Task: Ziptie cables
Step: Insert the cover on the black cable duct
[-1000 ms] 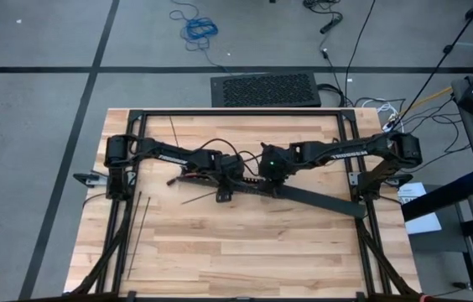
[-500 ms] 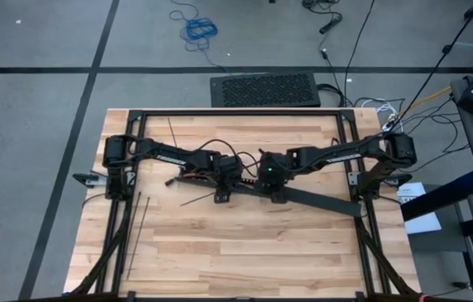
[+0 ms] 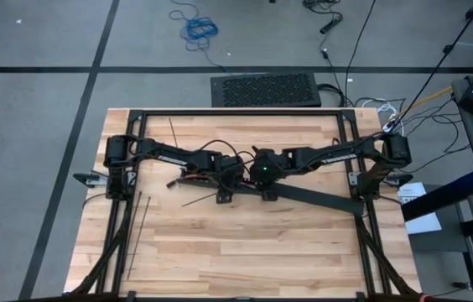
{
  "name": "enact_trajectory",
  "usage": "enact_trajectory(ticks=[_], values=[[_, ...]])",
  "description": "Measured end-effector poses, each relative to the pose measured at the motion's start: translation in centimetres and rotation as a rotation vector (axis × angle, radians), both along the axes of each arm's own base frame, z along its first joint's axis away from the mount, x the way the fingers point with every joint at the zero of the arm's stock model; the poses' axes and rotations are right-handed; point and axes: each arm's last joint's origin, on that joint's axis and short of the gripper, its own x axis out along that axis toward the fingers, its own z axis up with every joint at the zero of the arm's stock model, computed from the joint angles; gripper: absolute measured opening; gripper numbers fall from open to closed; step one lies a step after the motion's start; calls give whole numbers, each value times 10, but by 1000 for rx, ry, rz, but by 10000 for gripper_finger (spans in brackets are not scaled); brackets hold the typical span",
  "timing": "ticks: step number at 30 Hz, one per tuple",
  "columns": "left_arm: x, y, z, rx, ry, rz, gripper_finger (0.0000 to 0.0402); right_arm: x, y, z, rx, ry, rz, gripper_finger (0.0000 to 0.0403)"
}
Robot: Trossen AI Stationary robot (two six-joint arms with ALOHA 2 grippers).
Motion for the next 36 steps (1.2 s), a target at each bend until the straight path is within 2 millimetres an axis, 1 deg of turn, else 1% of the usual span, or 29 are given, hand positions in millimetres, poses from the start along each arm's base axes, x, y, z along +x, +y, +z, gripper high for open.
enact_trajectory(ticks=[3, 5, 9, 13, 16, 19, 21, 24, 26, 30, 32, 34, 36], values=[[-3, 3, -3, -4, 8, 19, 252, 0, 3, 19, -10, 15, 3, 0], [-5, 4, -6, -6, 15, 26, 252, -5, 6, 22, -16, 76, -5, 0], [-9, 5, -8, -12, 37, 41, 252, -13, 11, 20, -3, 181, -23, 0], [-10, 5, -10, -13, 49, 43, 252, -20, 13, 8, 26, 224, -36, 0], [-11, 5, -10, -12, 52, 45, 252, -14, 12, -8, 56, 202, -17, 0], [-12, 5, -11, -7, 67, 61, 247, -2, 10, -24, 78, 189, 22, 0], [-13, 5, -11, -5, 73, 62, 244, 8, 10, -28, 58, 162, 40, 0], [-13, 4, -11, 0, 71, 62, 243, 21, 9, -28, 42, 104, 68, 0], [-13, 4, -11, -1, 70, 66, 242, 24, 8, -23, 29, 92, 80, 0], [-13, 4, -10, 2, 73, 93, 241, 22, 9, -6, -44, 92, 55, 0], [-14, 4, -11, 5, 81, 96, 241, 19, 10, 8, -82, 87, 44, 0], [-15, 5, -11, 9, 83, 100, 241, 16, 13, 26, -99, 63, 37, 0], [-15, 5, -12, 10, 84, 100, 241, 10, 14, 36, -100, 72, 18, 0]])
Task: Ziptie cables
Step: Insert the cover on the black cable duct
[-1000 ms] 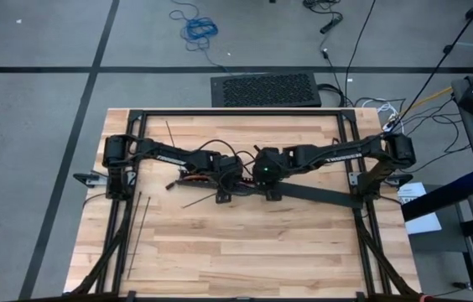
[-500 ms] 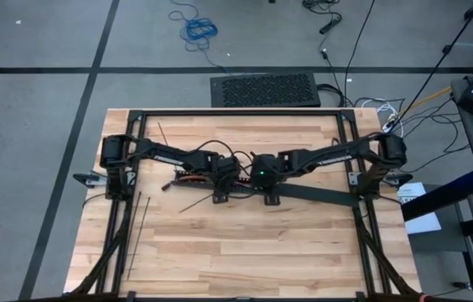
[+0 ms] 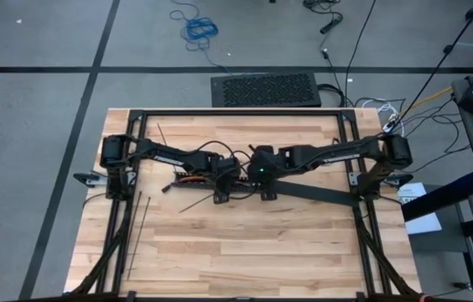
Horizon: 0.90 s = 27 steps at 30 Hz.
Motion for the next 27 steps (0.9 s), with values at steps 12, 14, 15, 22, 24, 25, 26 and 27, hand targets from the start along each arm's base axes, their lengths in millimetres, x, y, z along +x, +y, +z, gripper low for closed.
enact_trajectory(ticks=[12, 14, 15, 22, 24, 25, 26, 27], values=[[8, 1, 24, 58, -61, -105, 331, -24, 5, -38, 74, 146, -125, 0], [12, 1, 26, 71, -104, -125, 341, -24, 5, -43, 85, 132, -130, 0], [17, 0, 29, 80, -143, -140, 344, -24, 5, -44, 93, 119, -128, 0], [26, -3, 28, 88, -220, -180, 349, -21, 5, -44, 99, 86, -112, 0], [24, -3, 26, 83, -212, -177, 344, -20, 5, -44, 97, 76, -103, 0], [24, -2, 26, 82, -218, -178, 338, -20, 5, -44, 95, 73, -100, 0], [23, -2, 26, 80, -219, -177, 331, -20, 5, -44, 94, 70, -97, 0], [23, -2, 25, 77, -218, -172, 322, -19, 5, -44, 95, 66, -93, 0]])
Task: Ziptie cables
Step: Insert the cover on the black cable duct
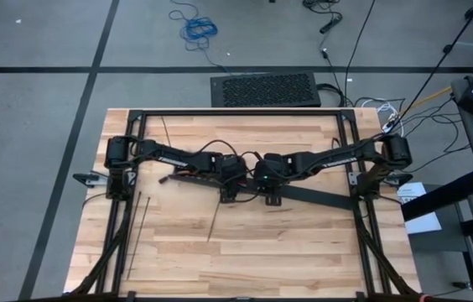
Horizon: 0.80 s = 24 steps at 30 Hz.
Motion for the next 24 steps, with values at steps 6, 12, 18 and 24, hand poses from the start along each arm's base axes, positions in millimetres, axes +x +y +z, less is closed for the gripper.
enact_trajectory(ticks=[6, 12, 18, 24], values=[[3, 0, -13, -37, 8, 19, 253, 8, 0, 2, 28, -85, 31, 0], [7, -1, -27, -56, 20, 21, 235, 15, -2, -4, 21, -114, 47, 0], [7, 0, -28, -66, 17, 40, 238, 16, -1, 5, -4, -65, 37, 0], [8, 0, -28, -64, 7, 41, 239, 8, 0, 15, -17, 12, 29, 0]])
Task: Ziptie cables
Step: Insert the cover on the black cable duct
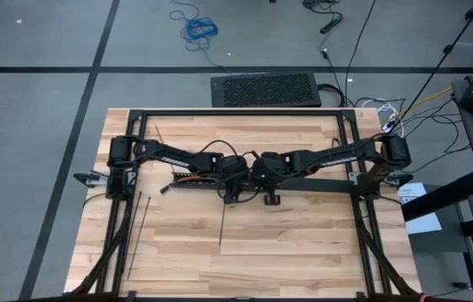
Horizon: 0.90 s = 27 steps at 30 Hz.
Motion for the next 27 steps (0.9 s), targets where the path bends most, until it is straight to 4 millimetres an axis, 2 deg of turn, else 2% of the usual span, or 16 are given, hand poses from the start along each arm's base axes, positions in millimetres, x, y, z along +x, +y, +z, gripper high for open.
enact_trajectory(ticks=[4, 10, 14, 17, 23, 27], values=[[0, 0, 0, 0, -2, 0, 239, 4, -2, -6, 40, -9, 26, 0], [-2, 0, -2, -5, 14, -8, 239, 21, -14, -33, 84, -31, 88, 0], [-3, 1, -1, -6, 18, -8, 239, 32, -17, -36, 61, -112, 120, 0], [-2, 1, -1, -2, 8, 0, 239, 34, -16, -28, 49, -106, 124, 0], [2, 2, 2, 5, -33, 15, 239, 25, -14, -11, 46, -48, 108, 0], [2, 1, 2, 10, -26, 26, 239, 16, -7, 17, 15, -103, 84, 0]])
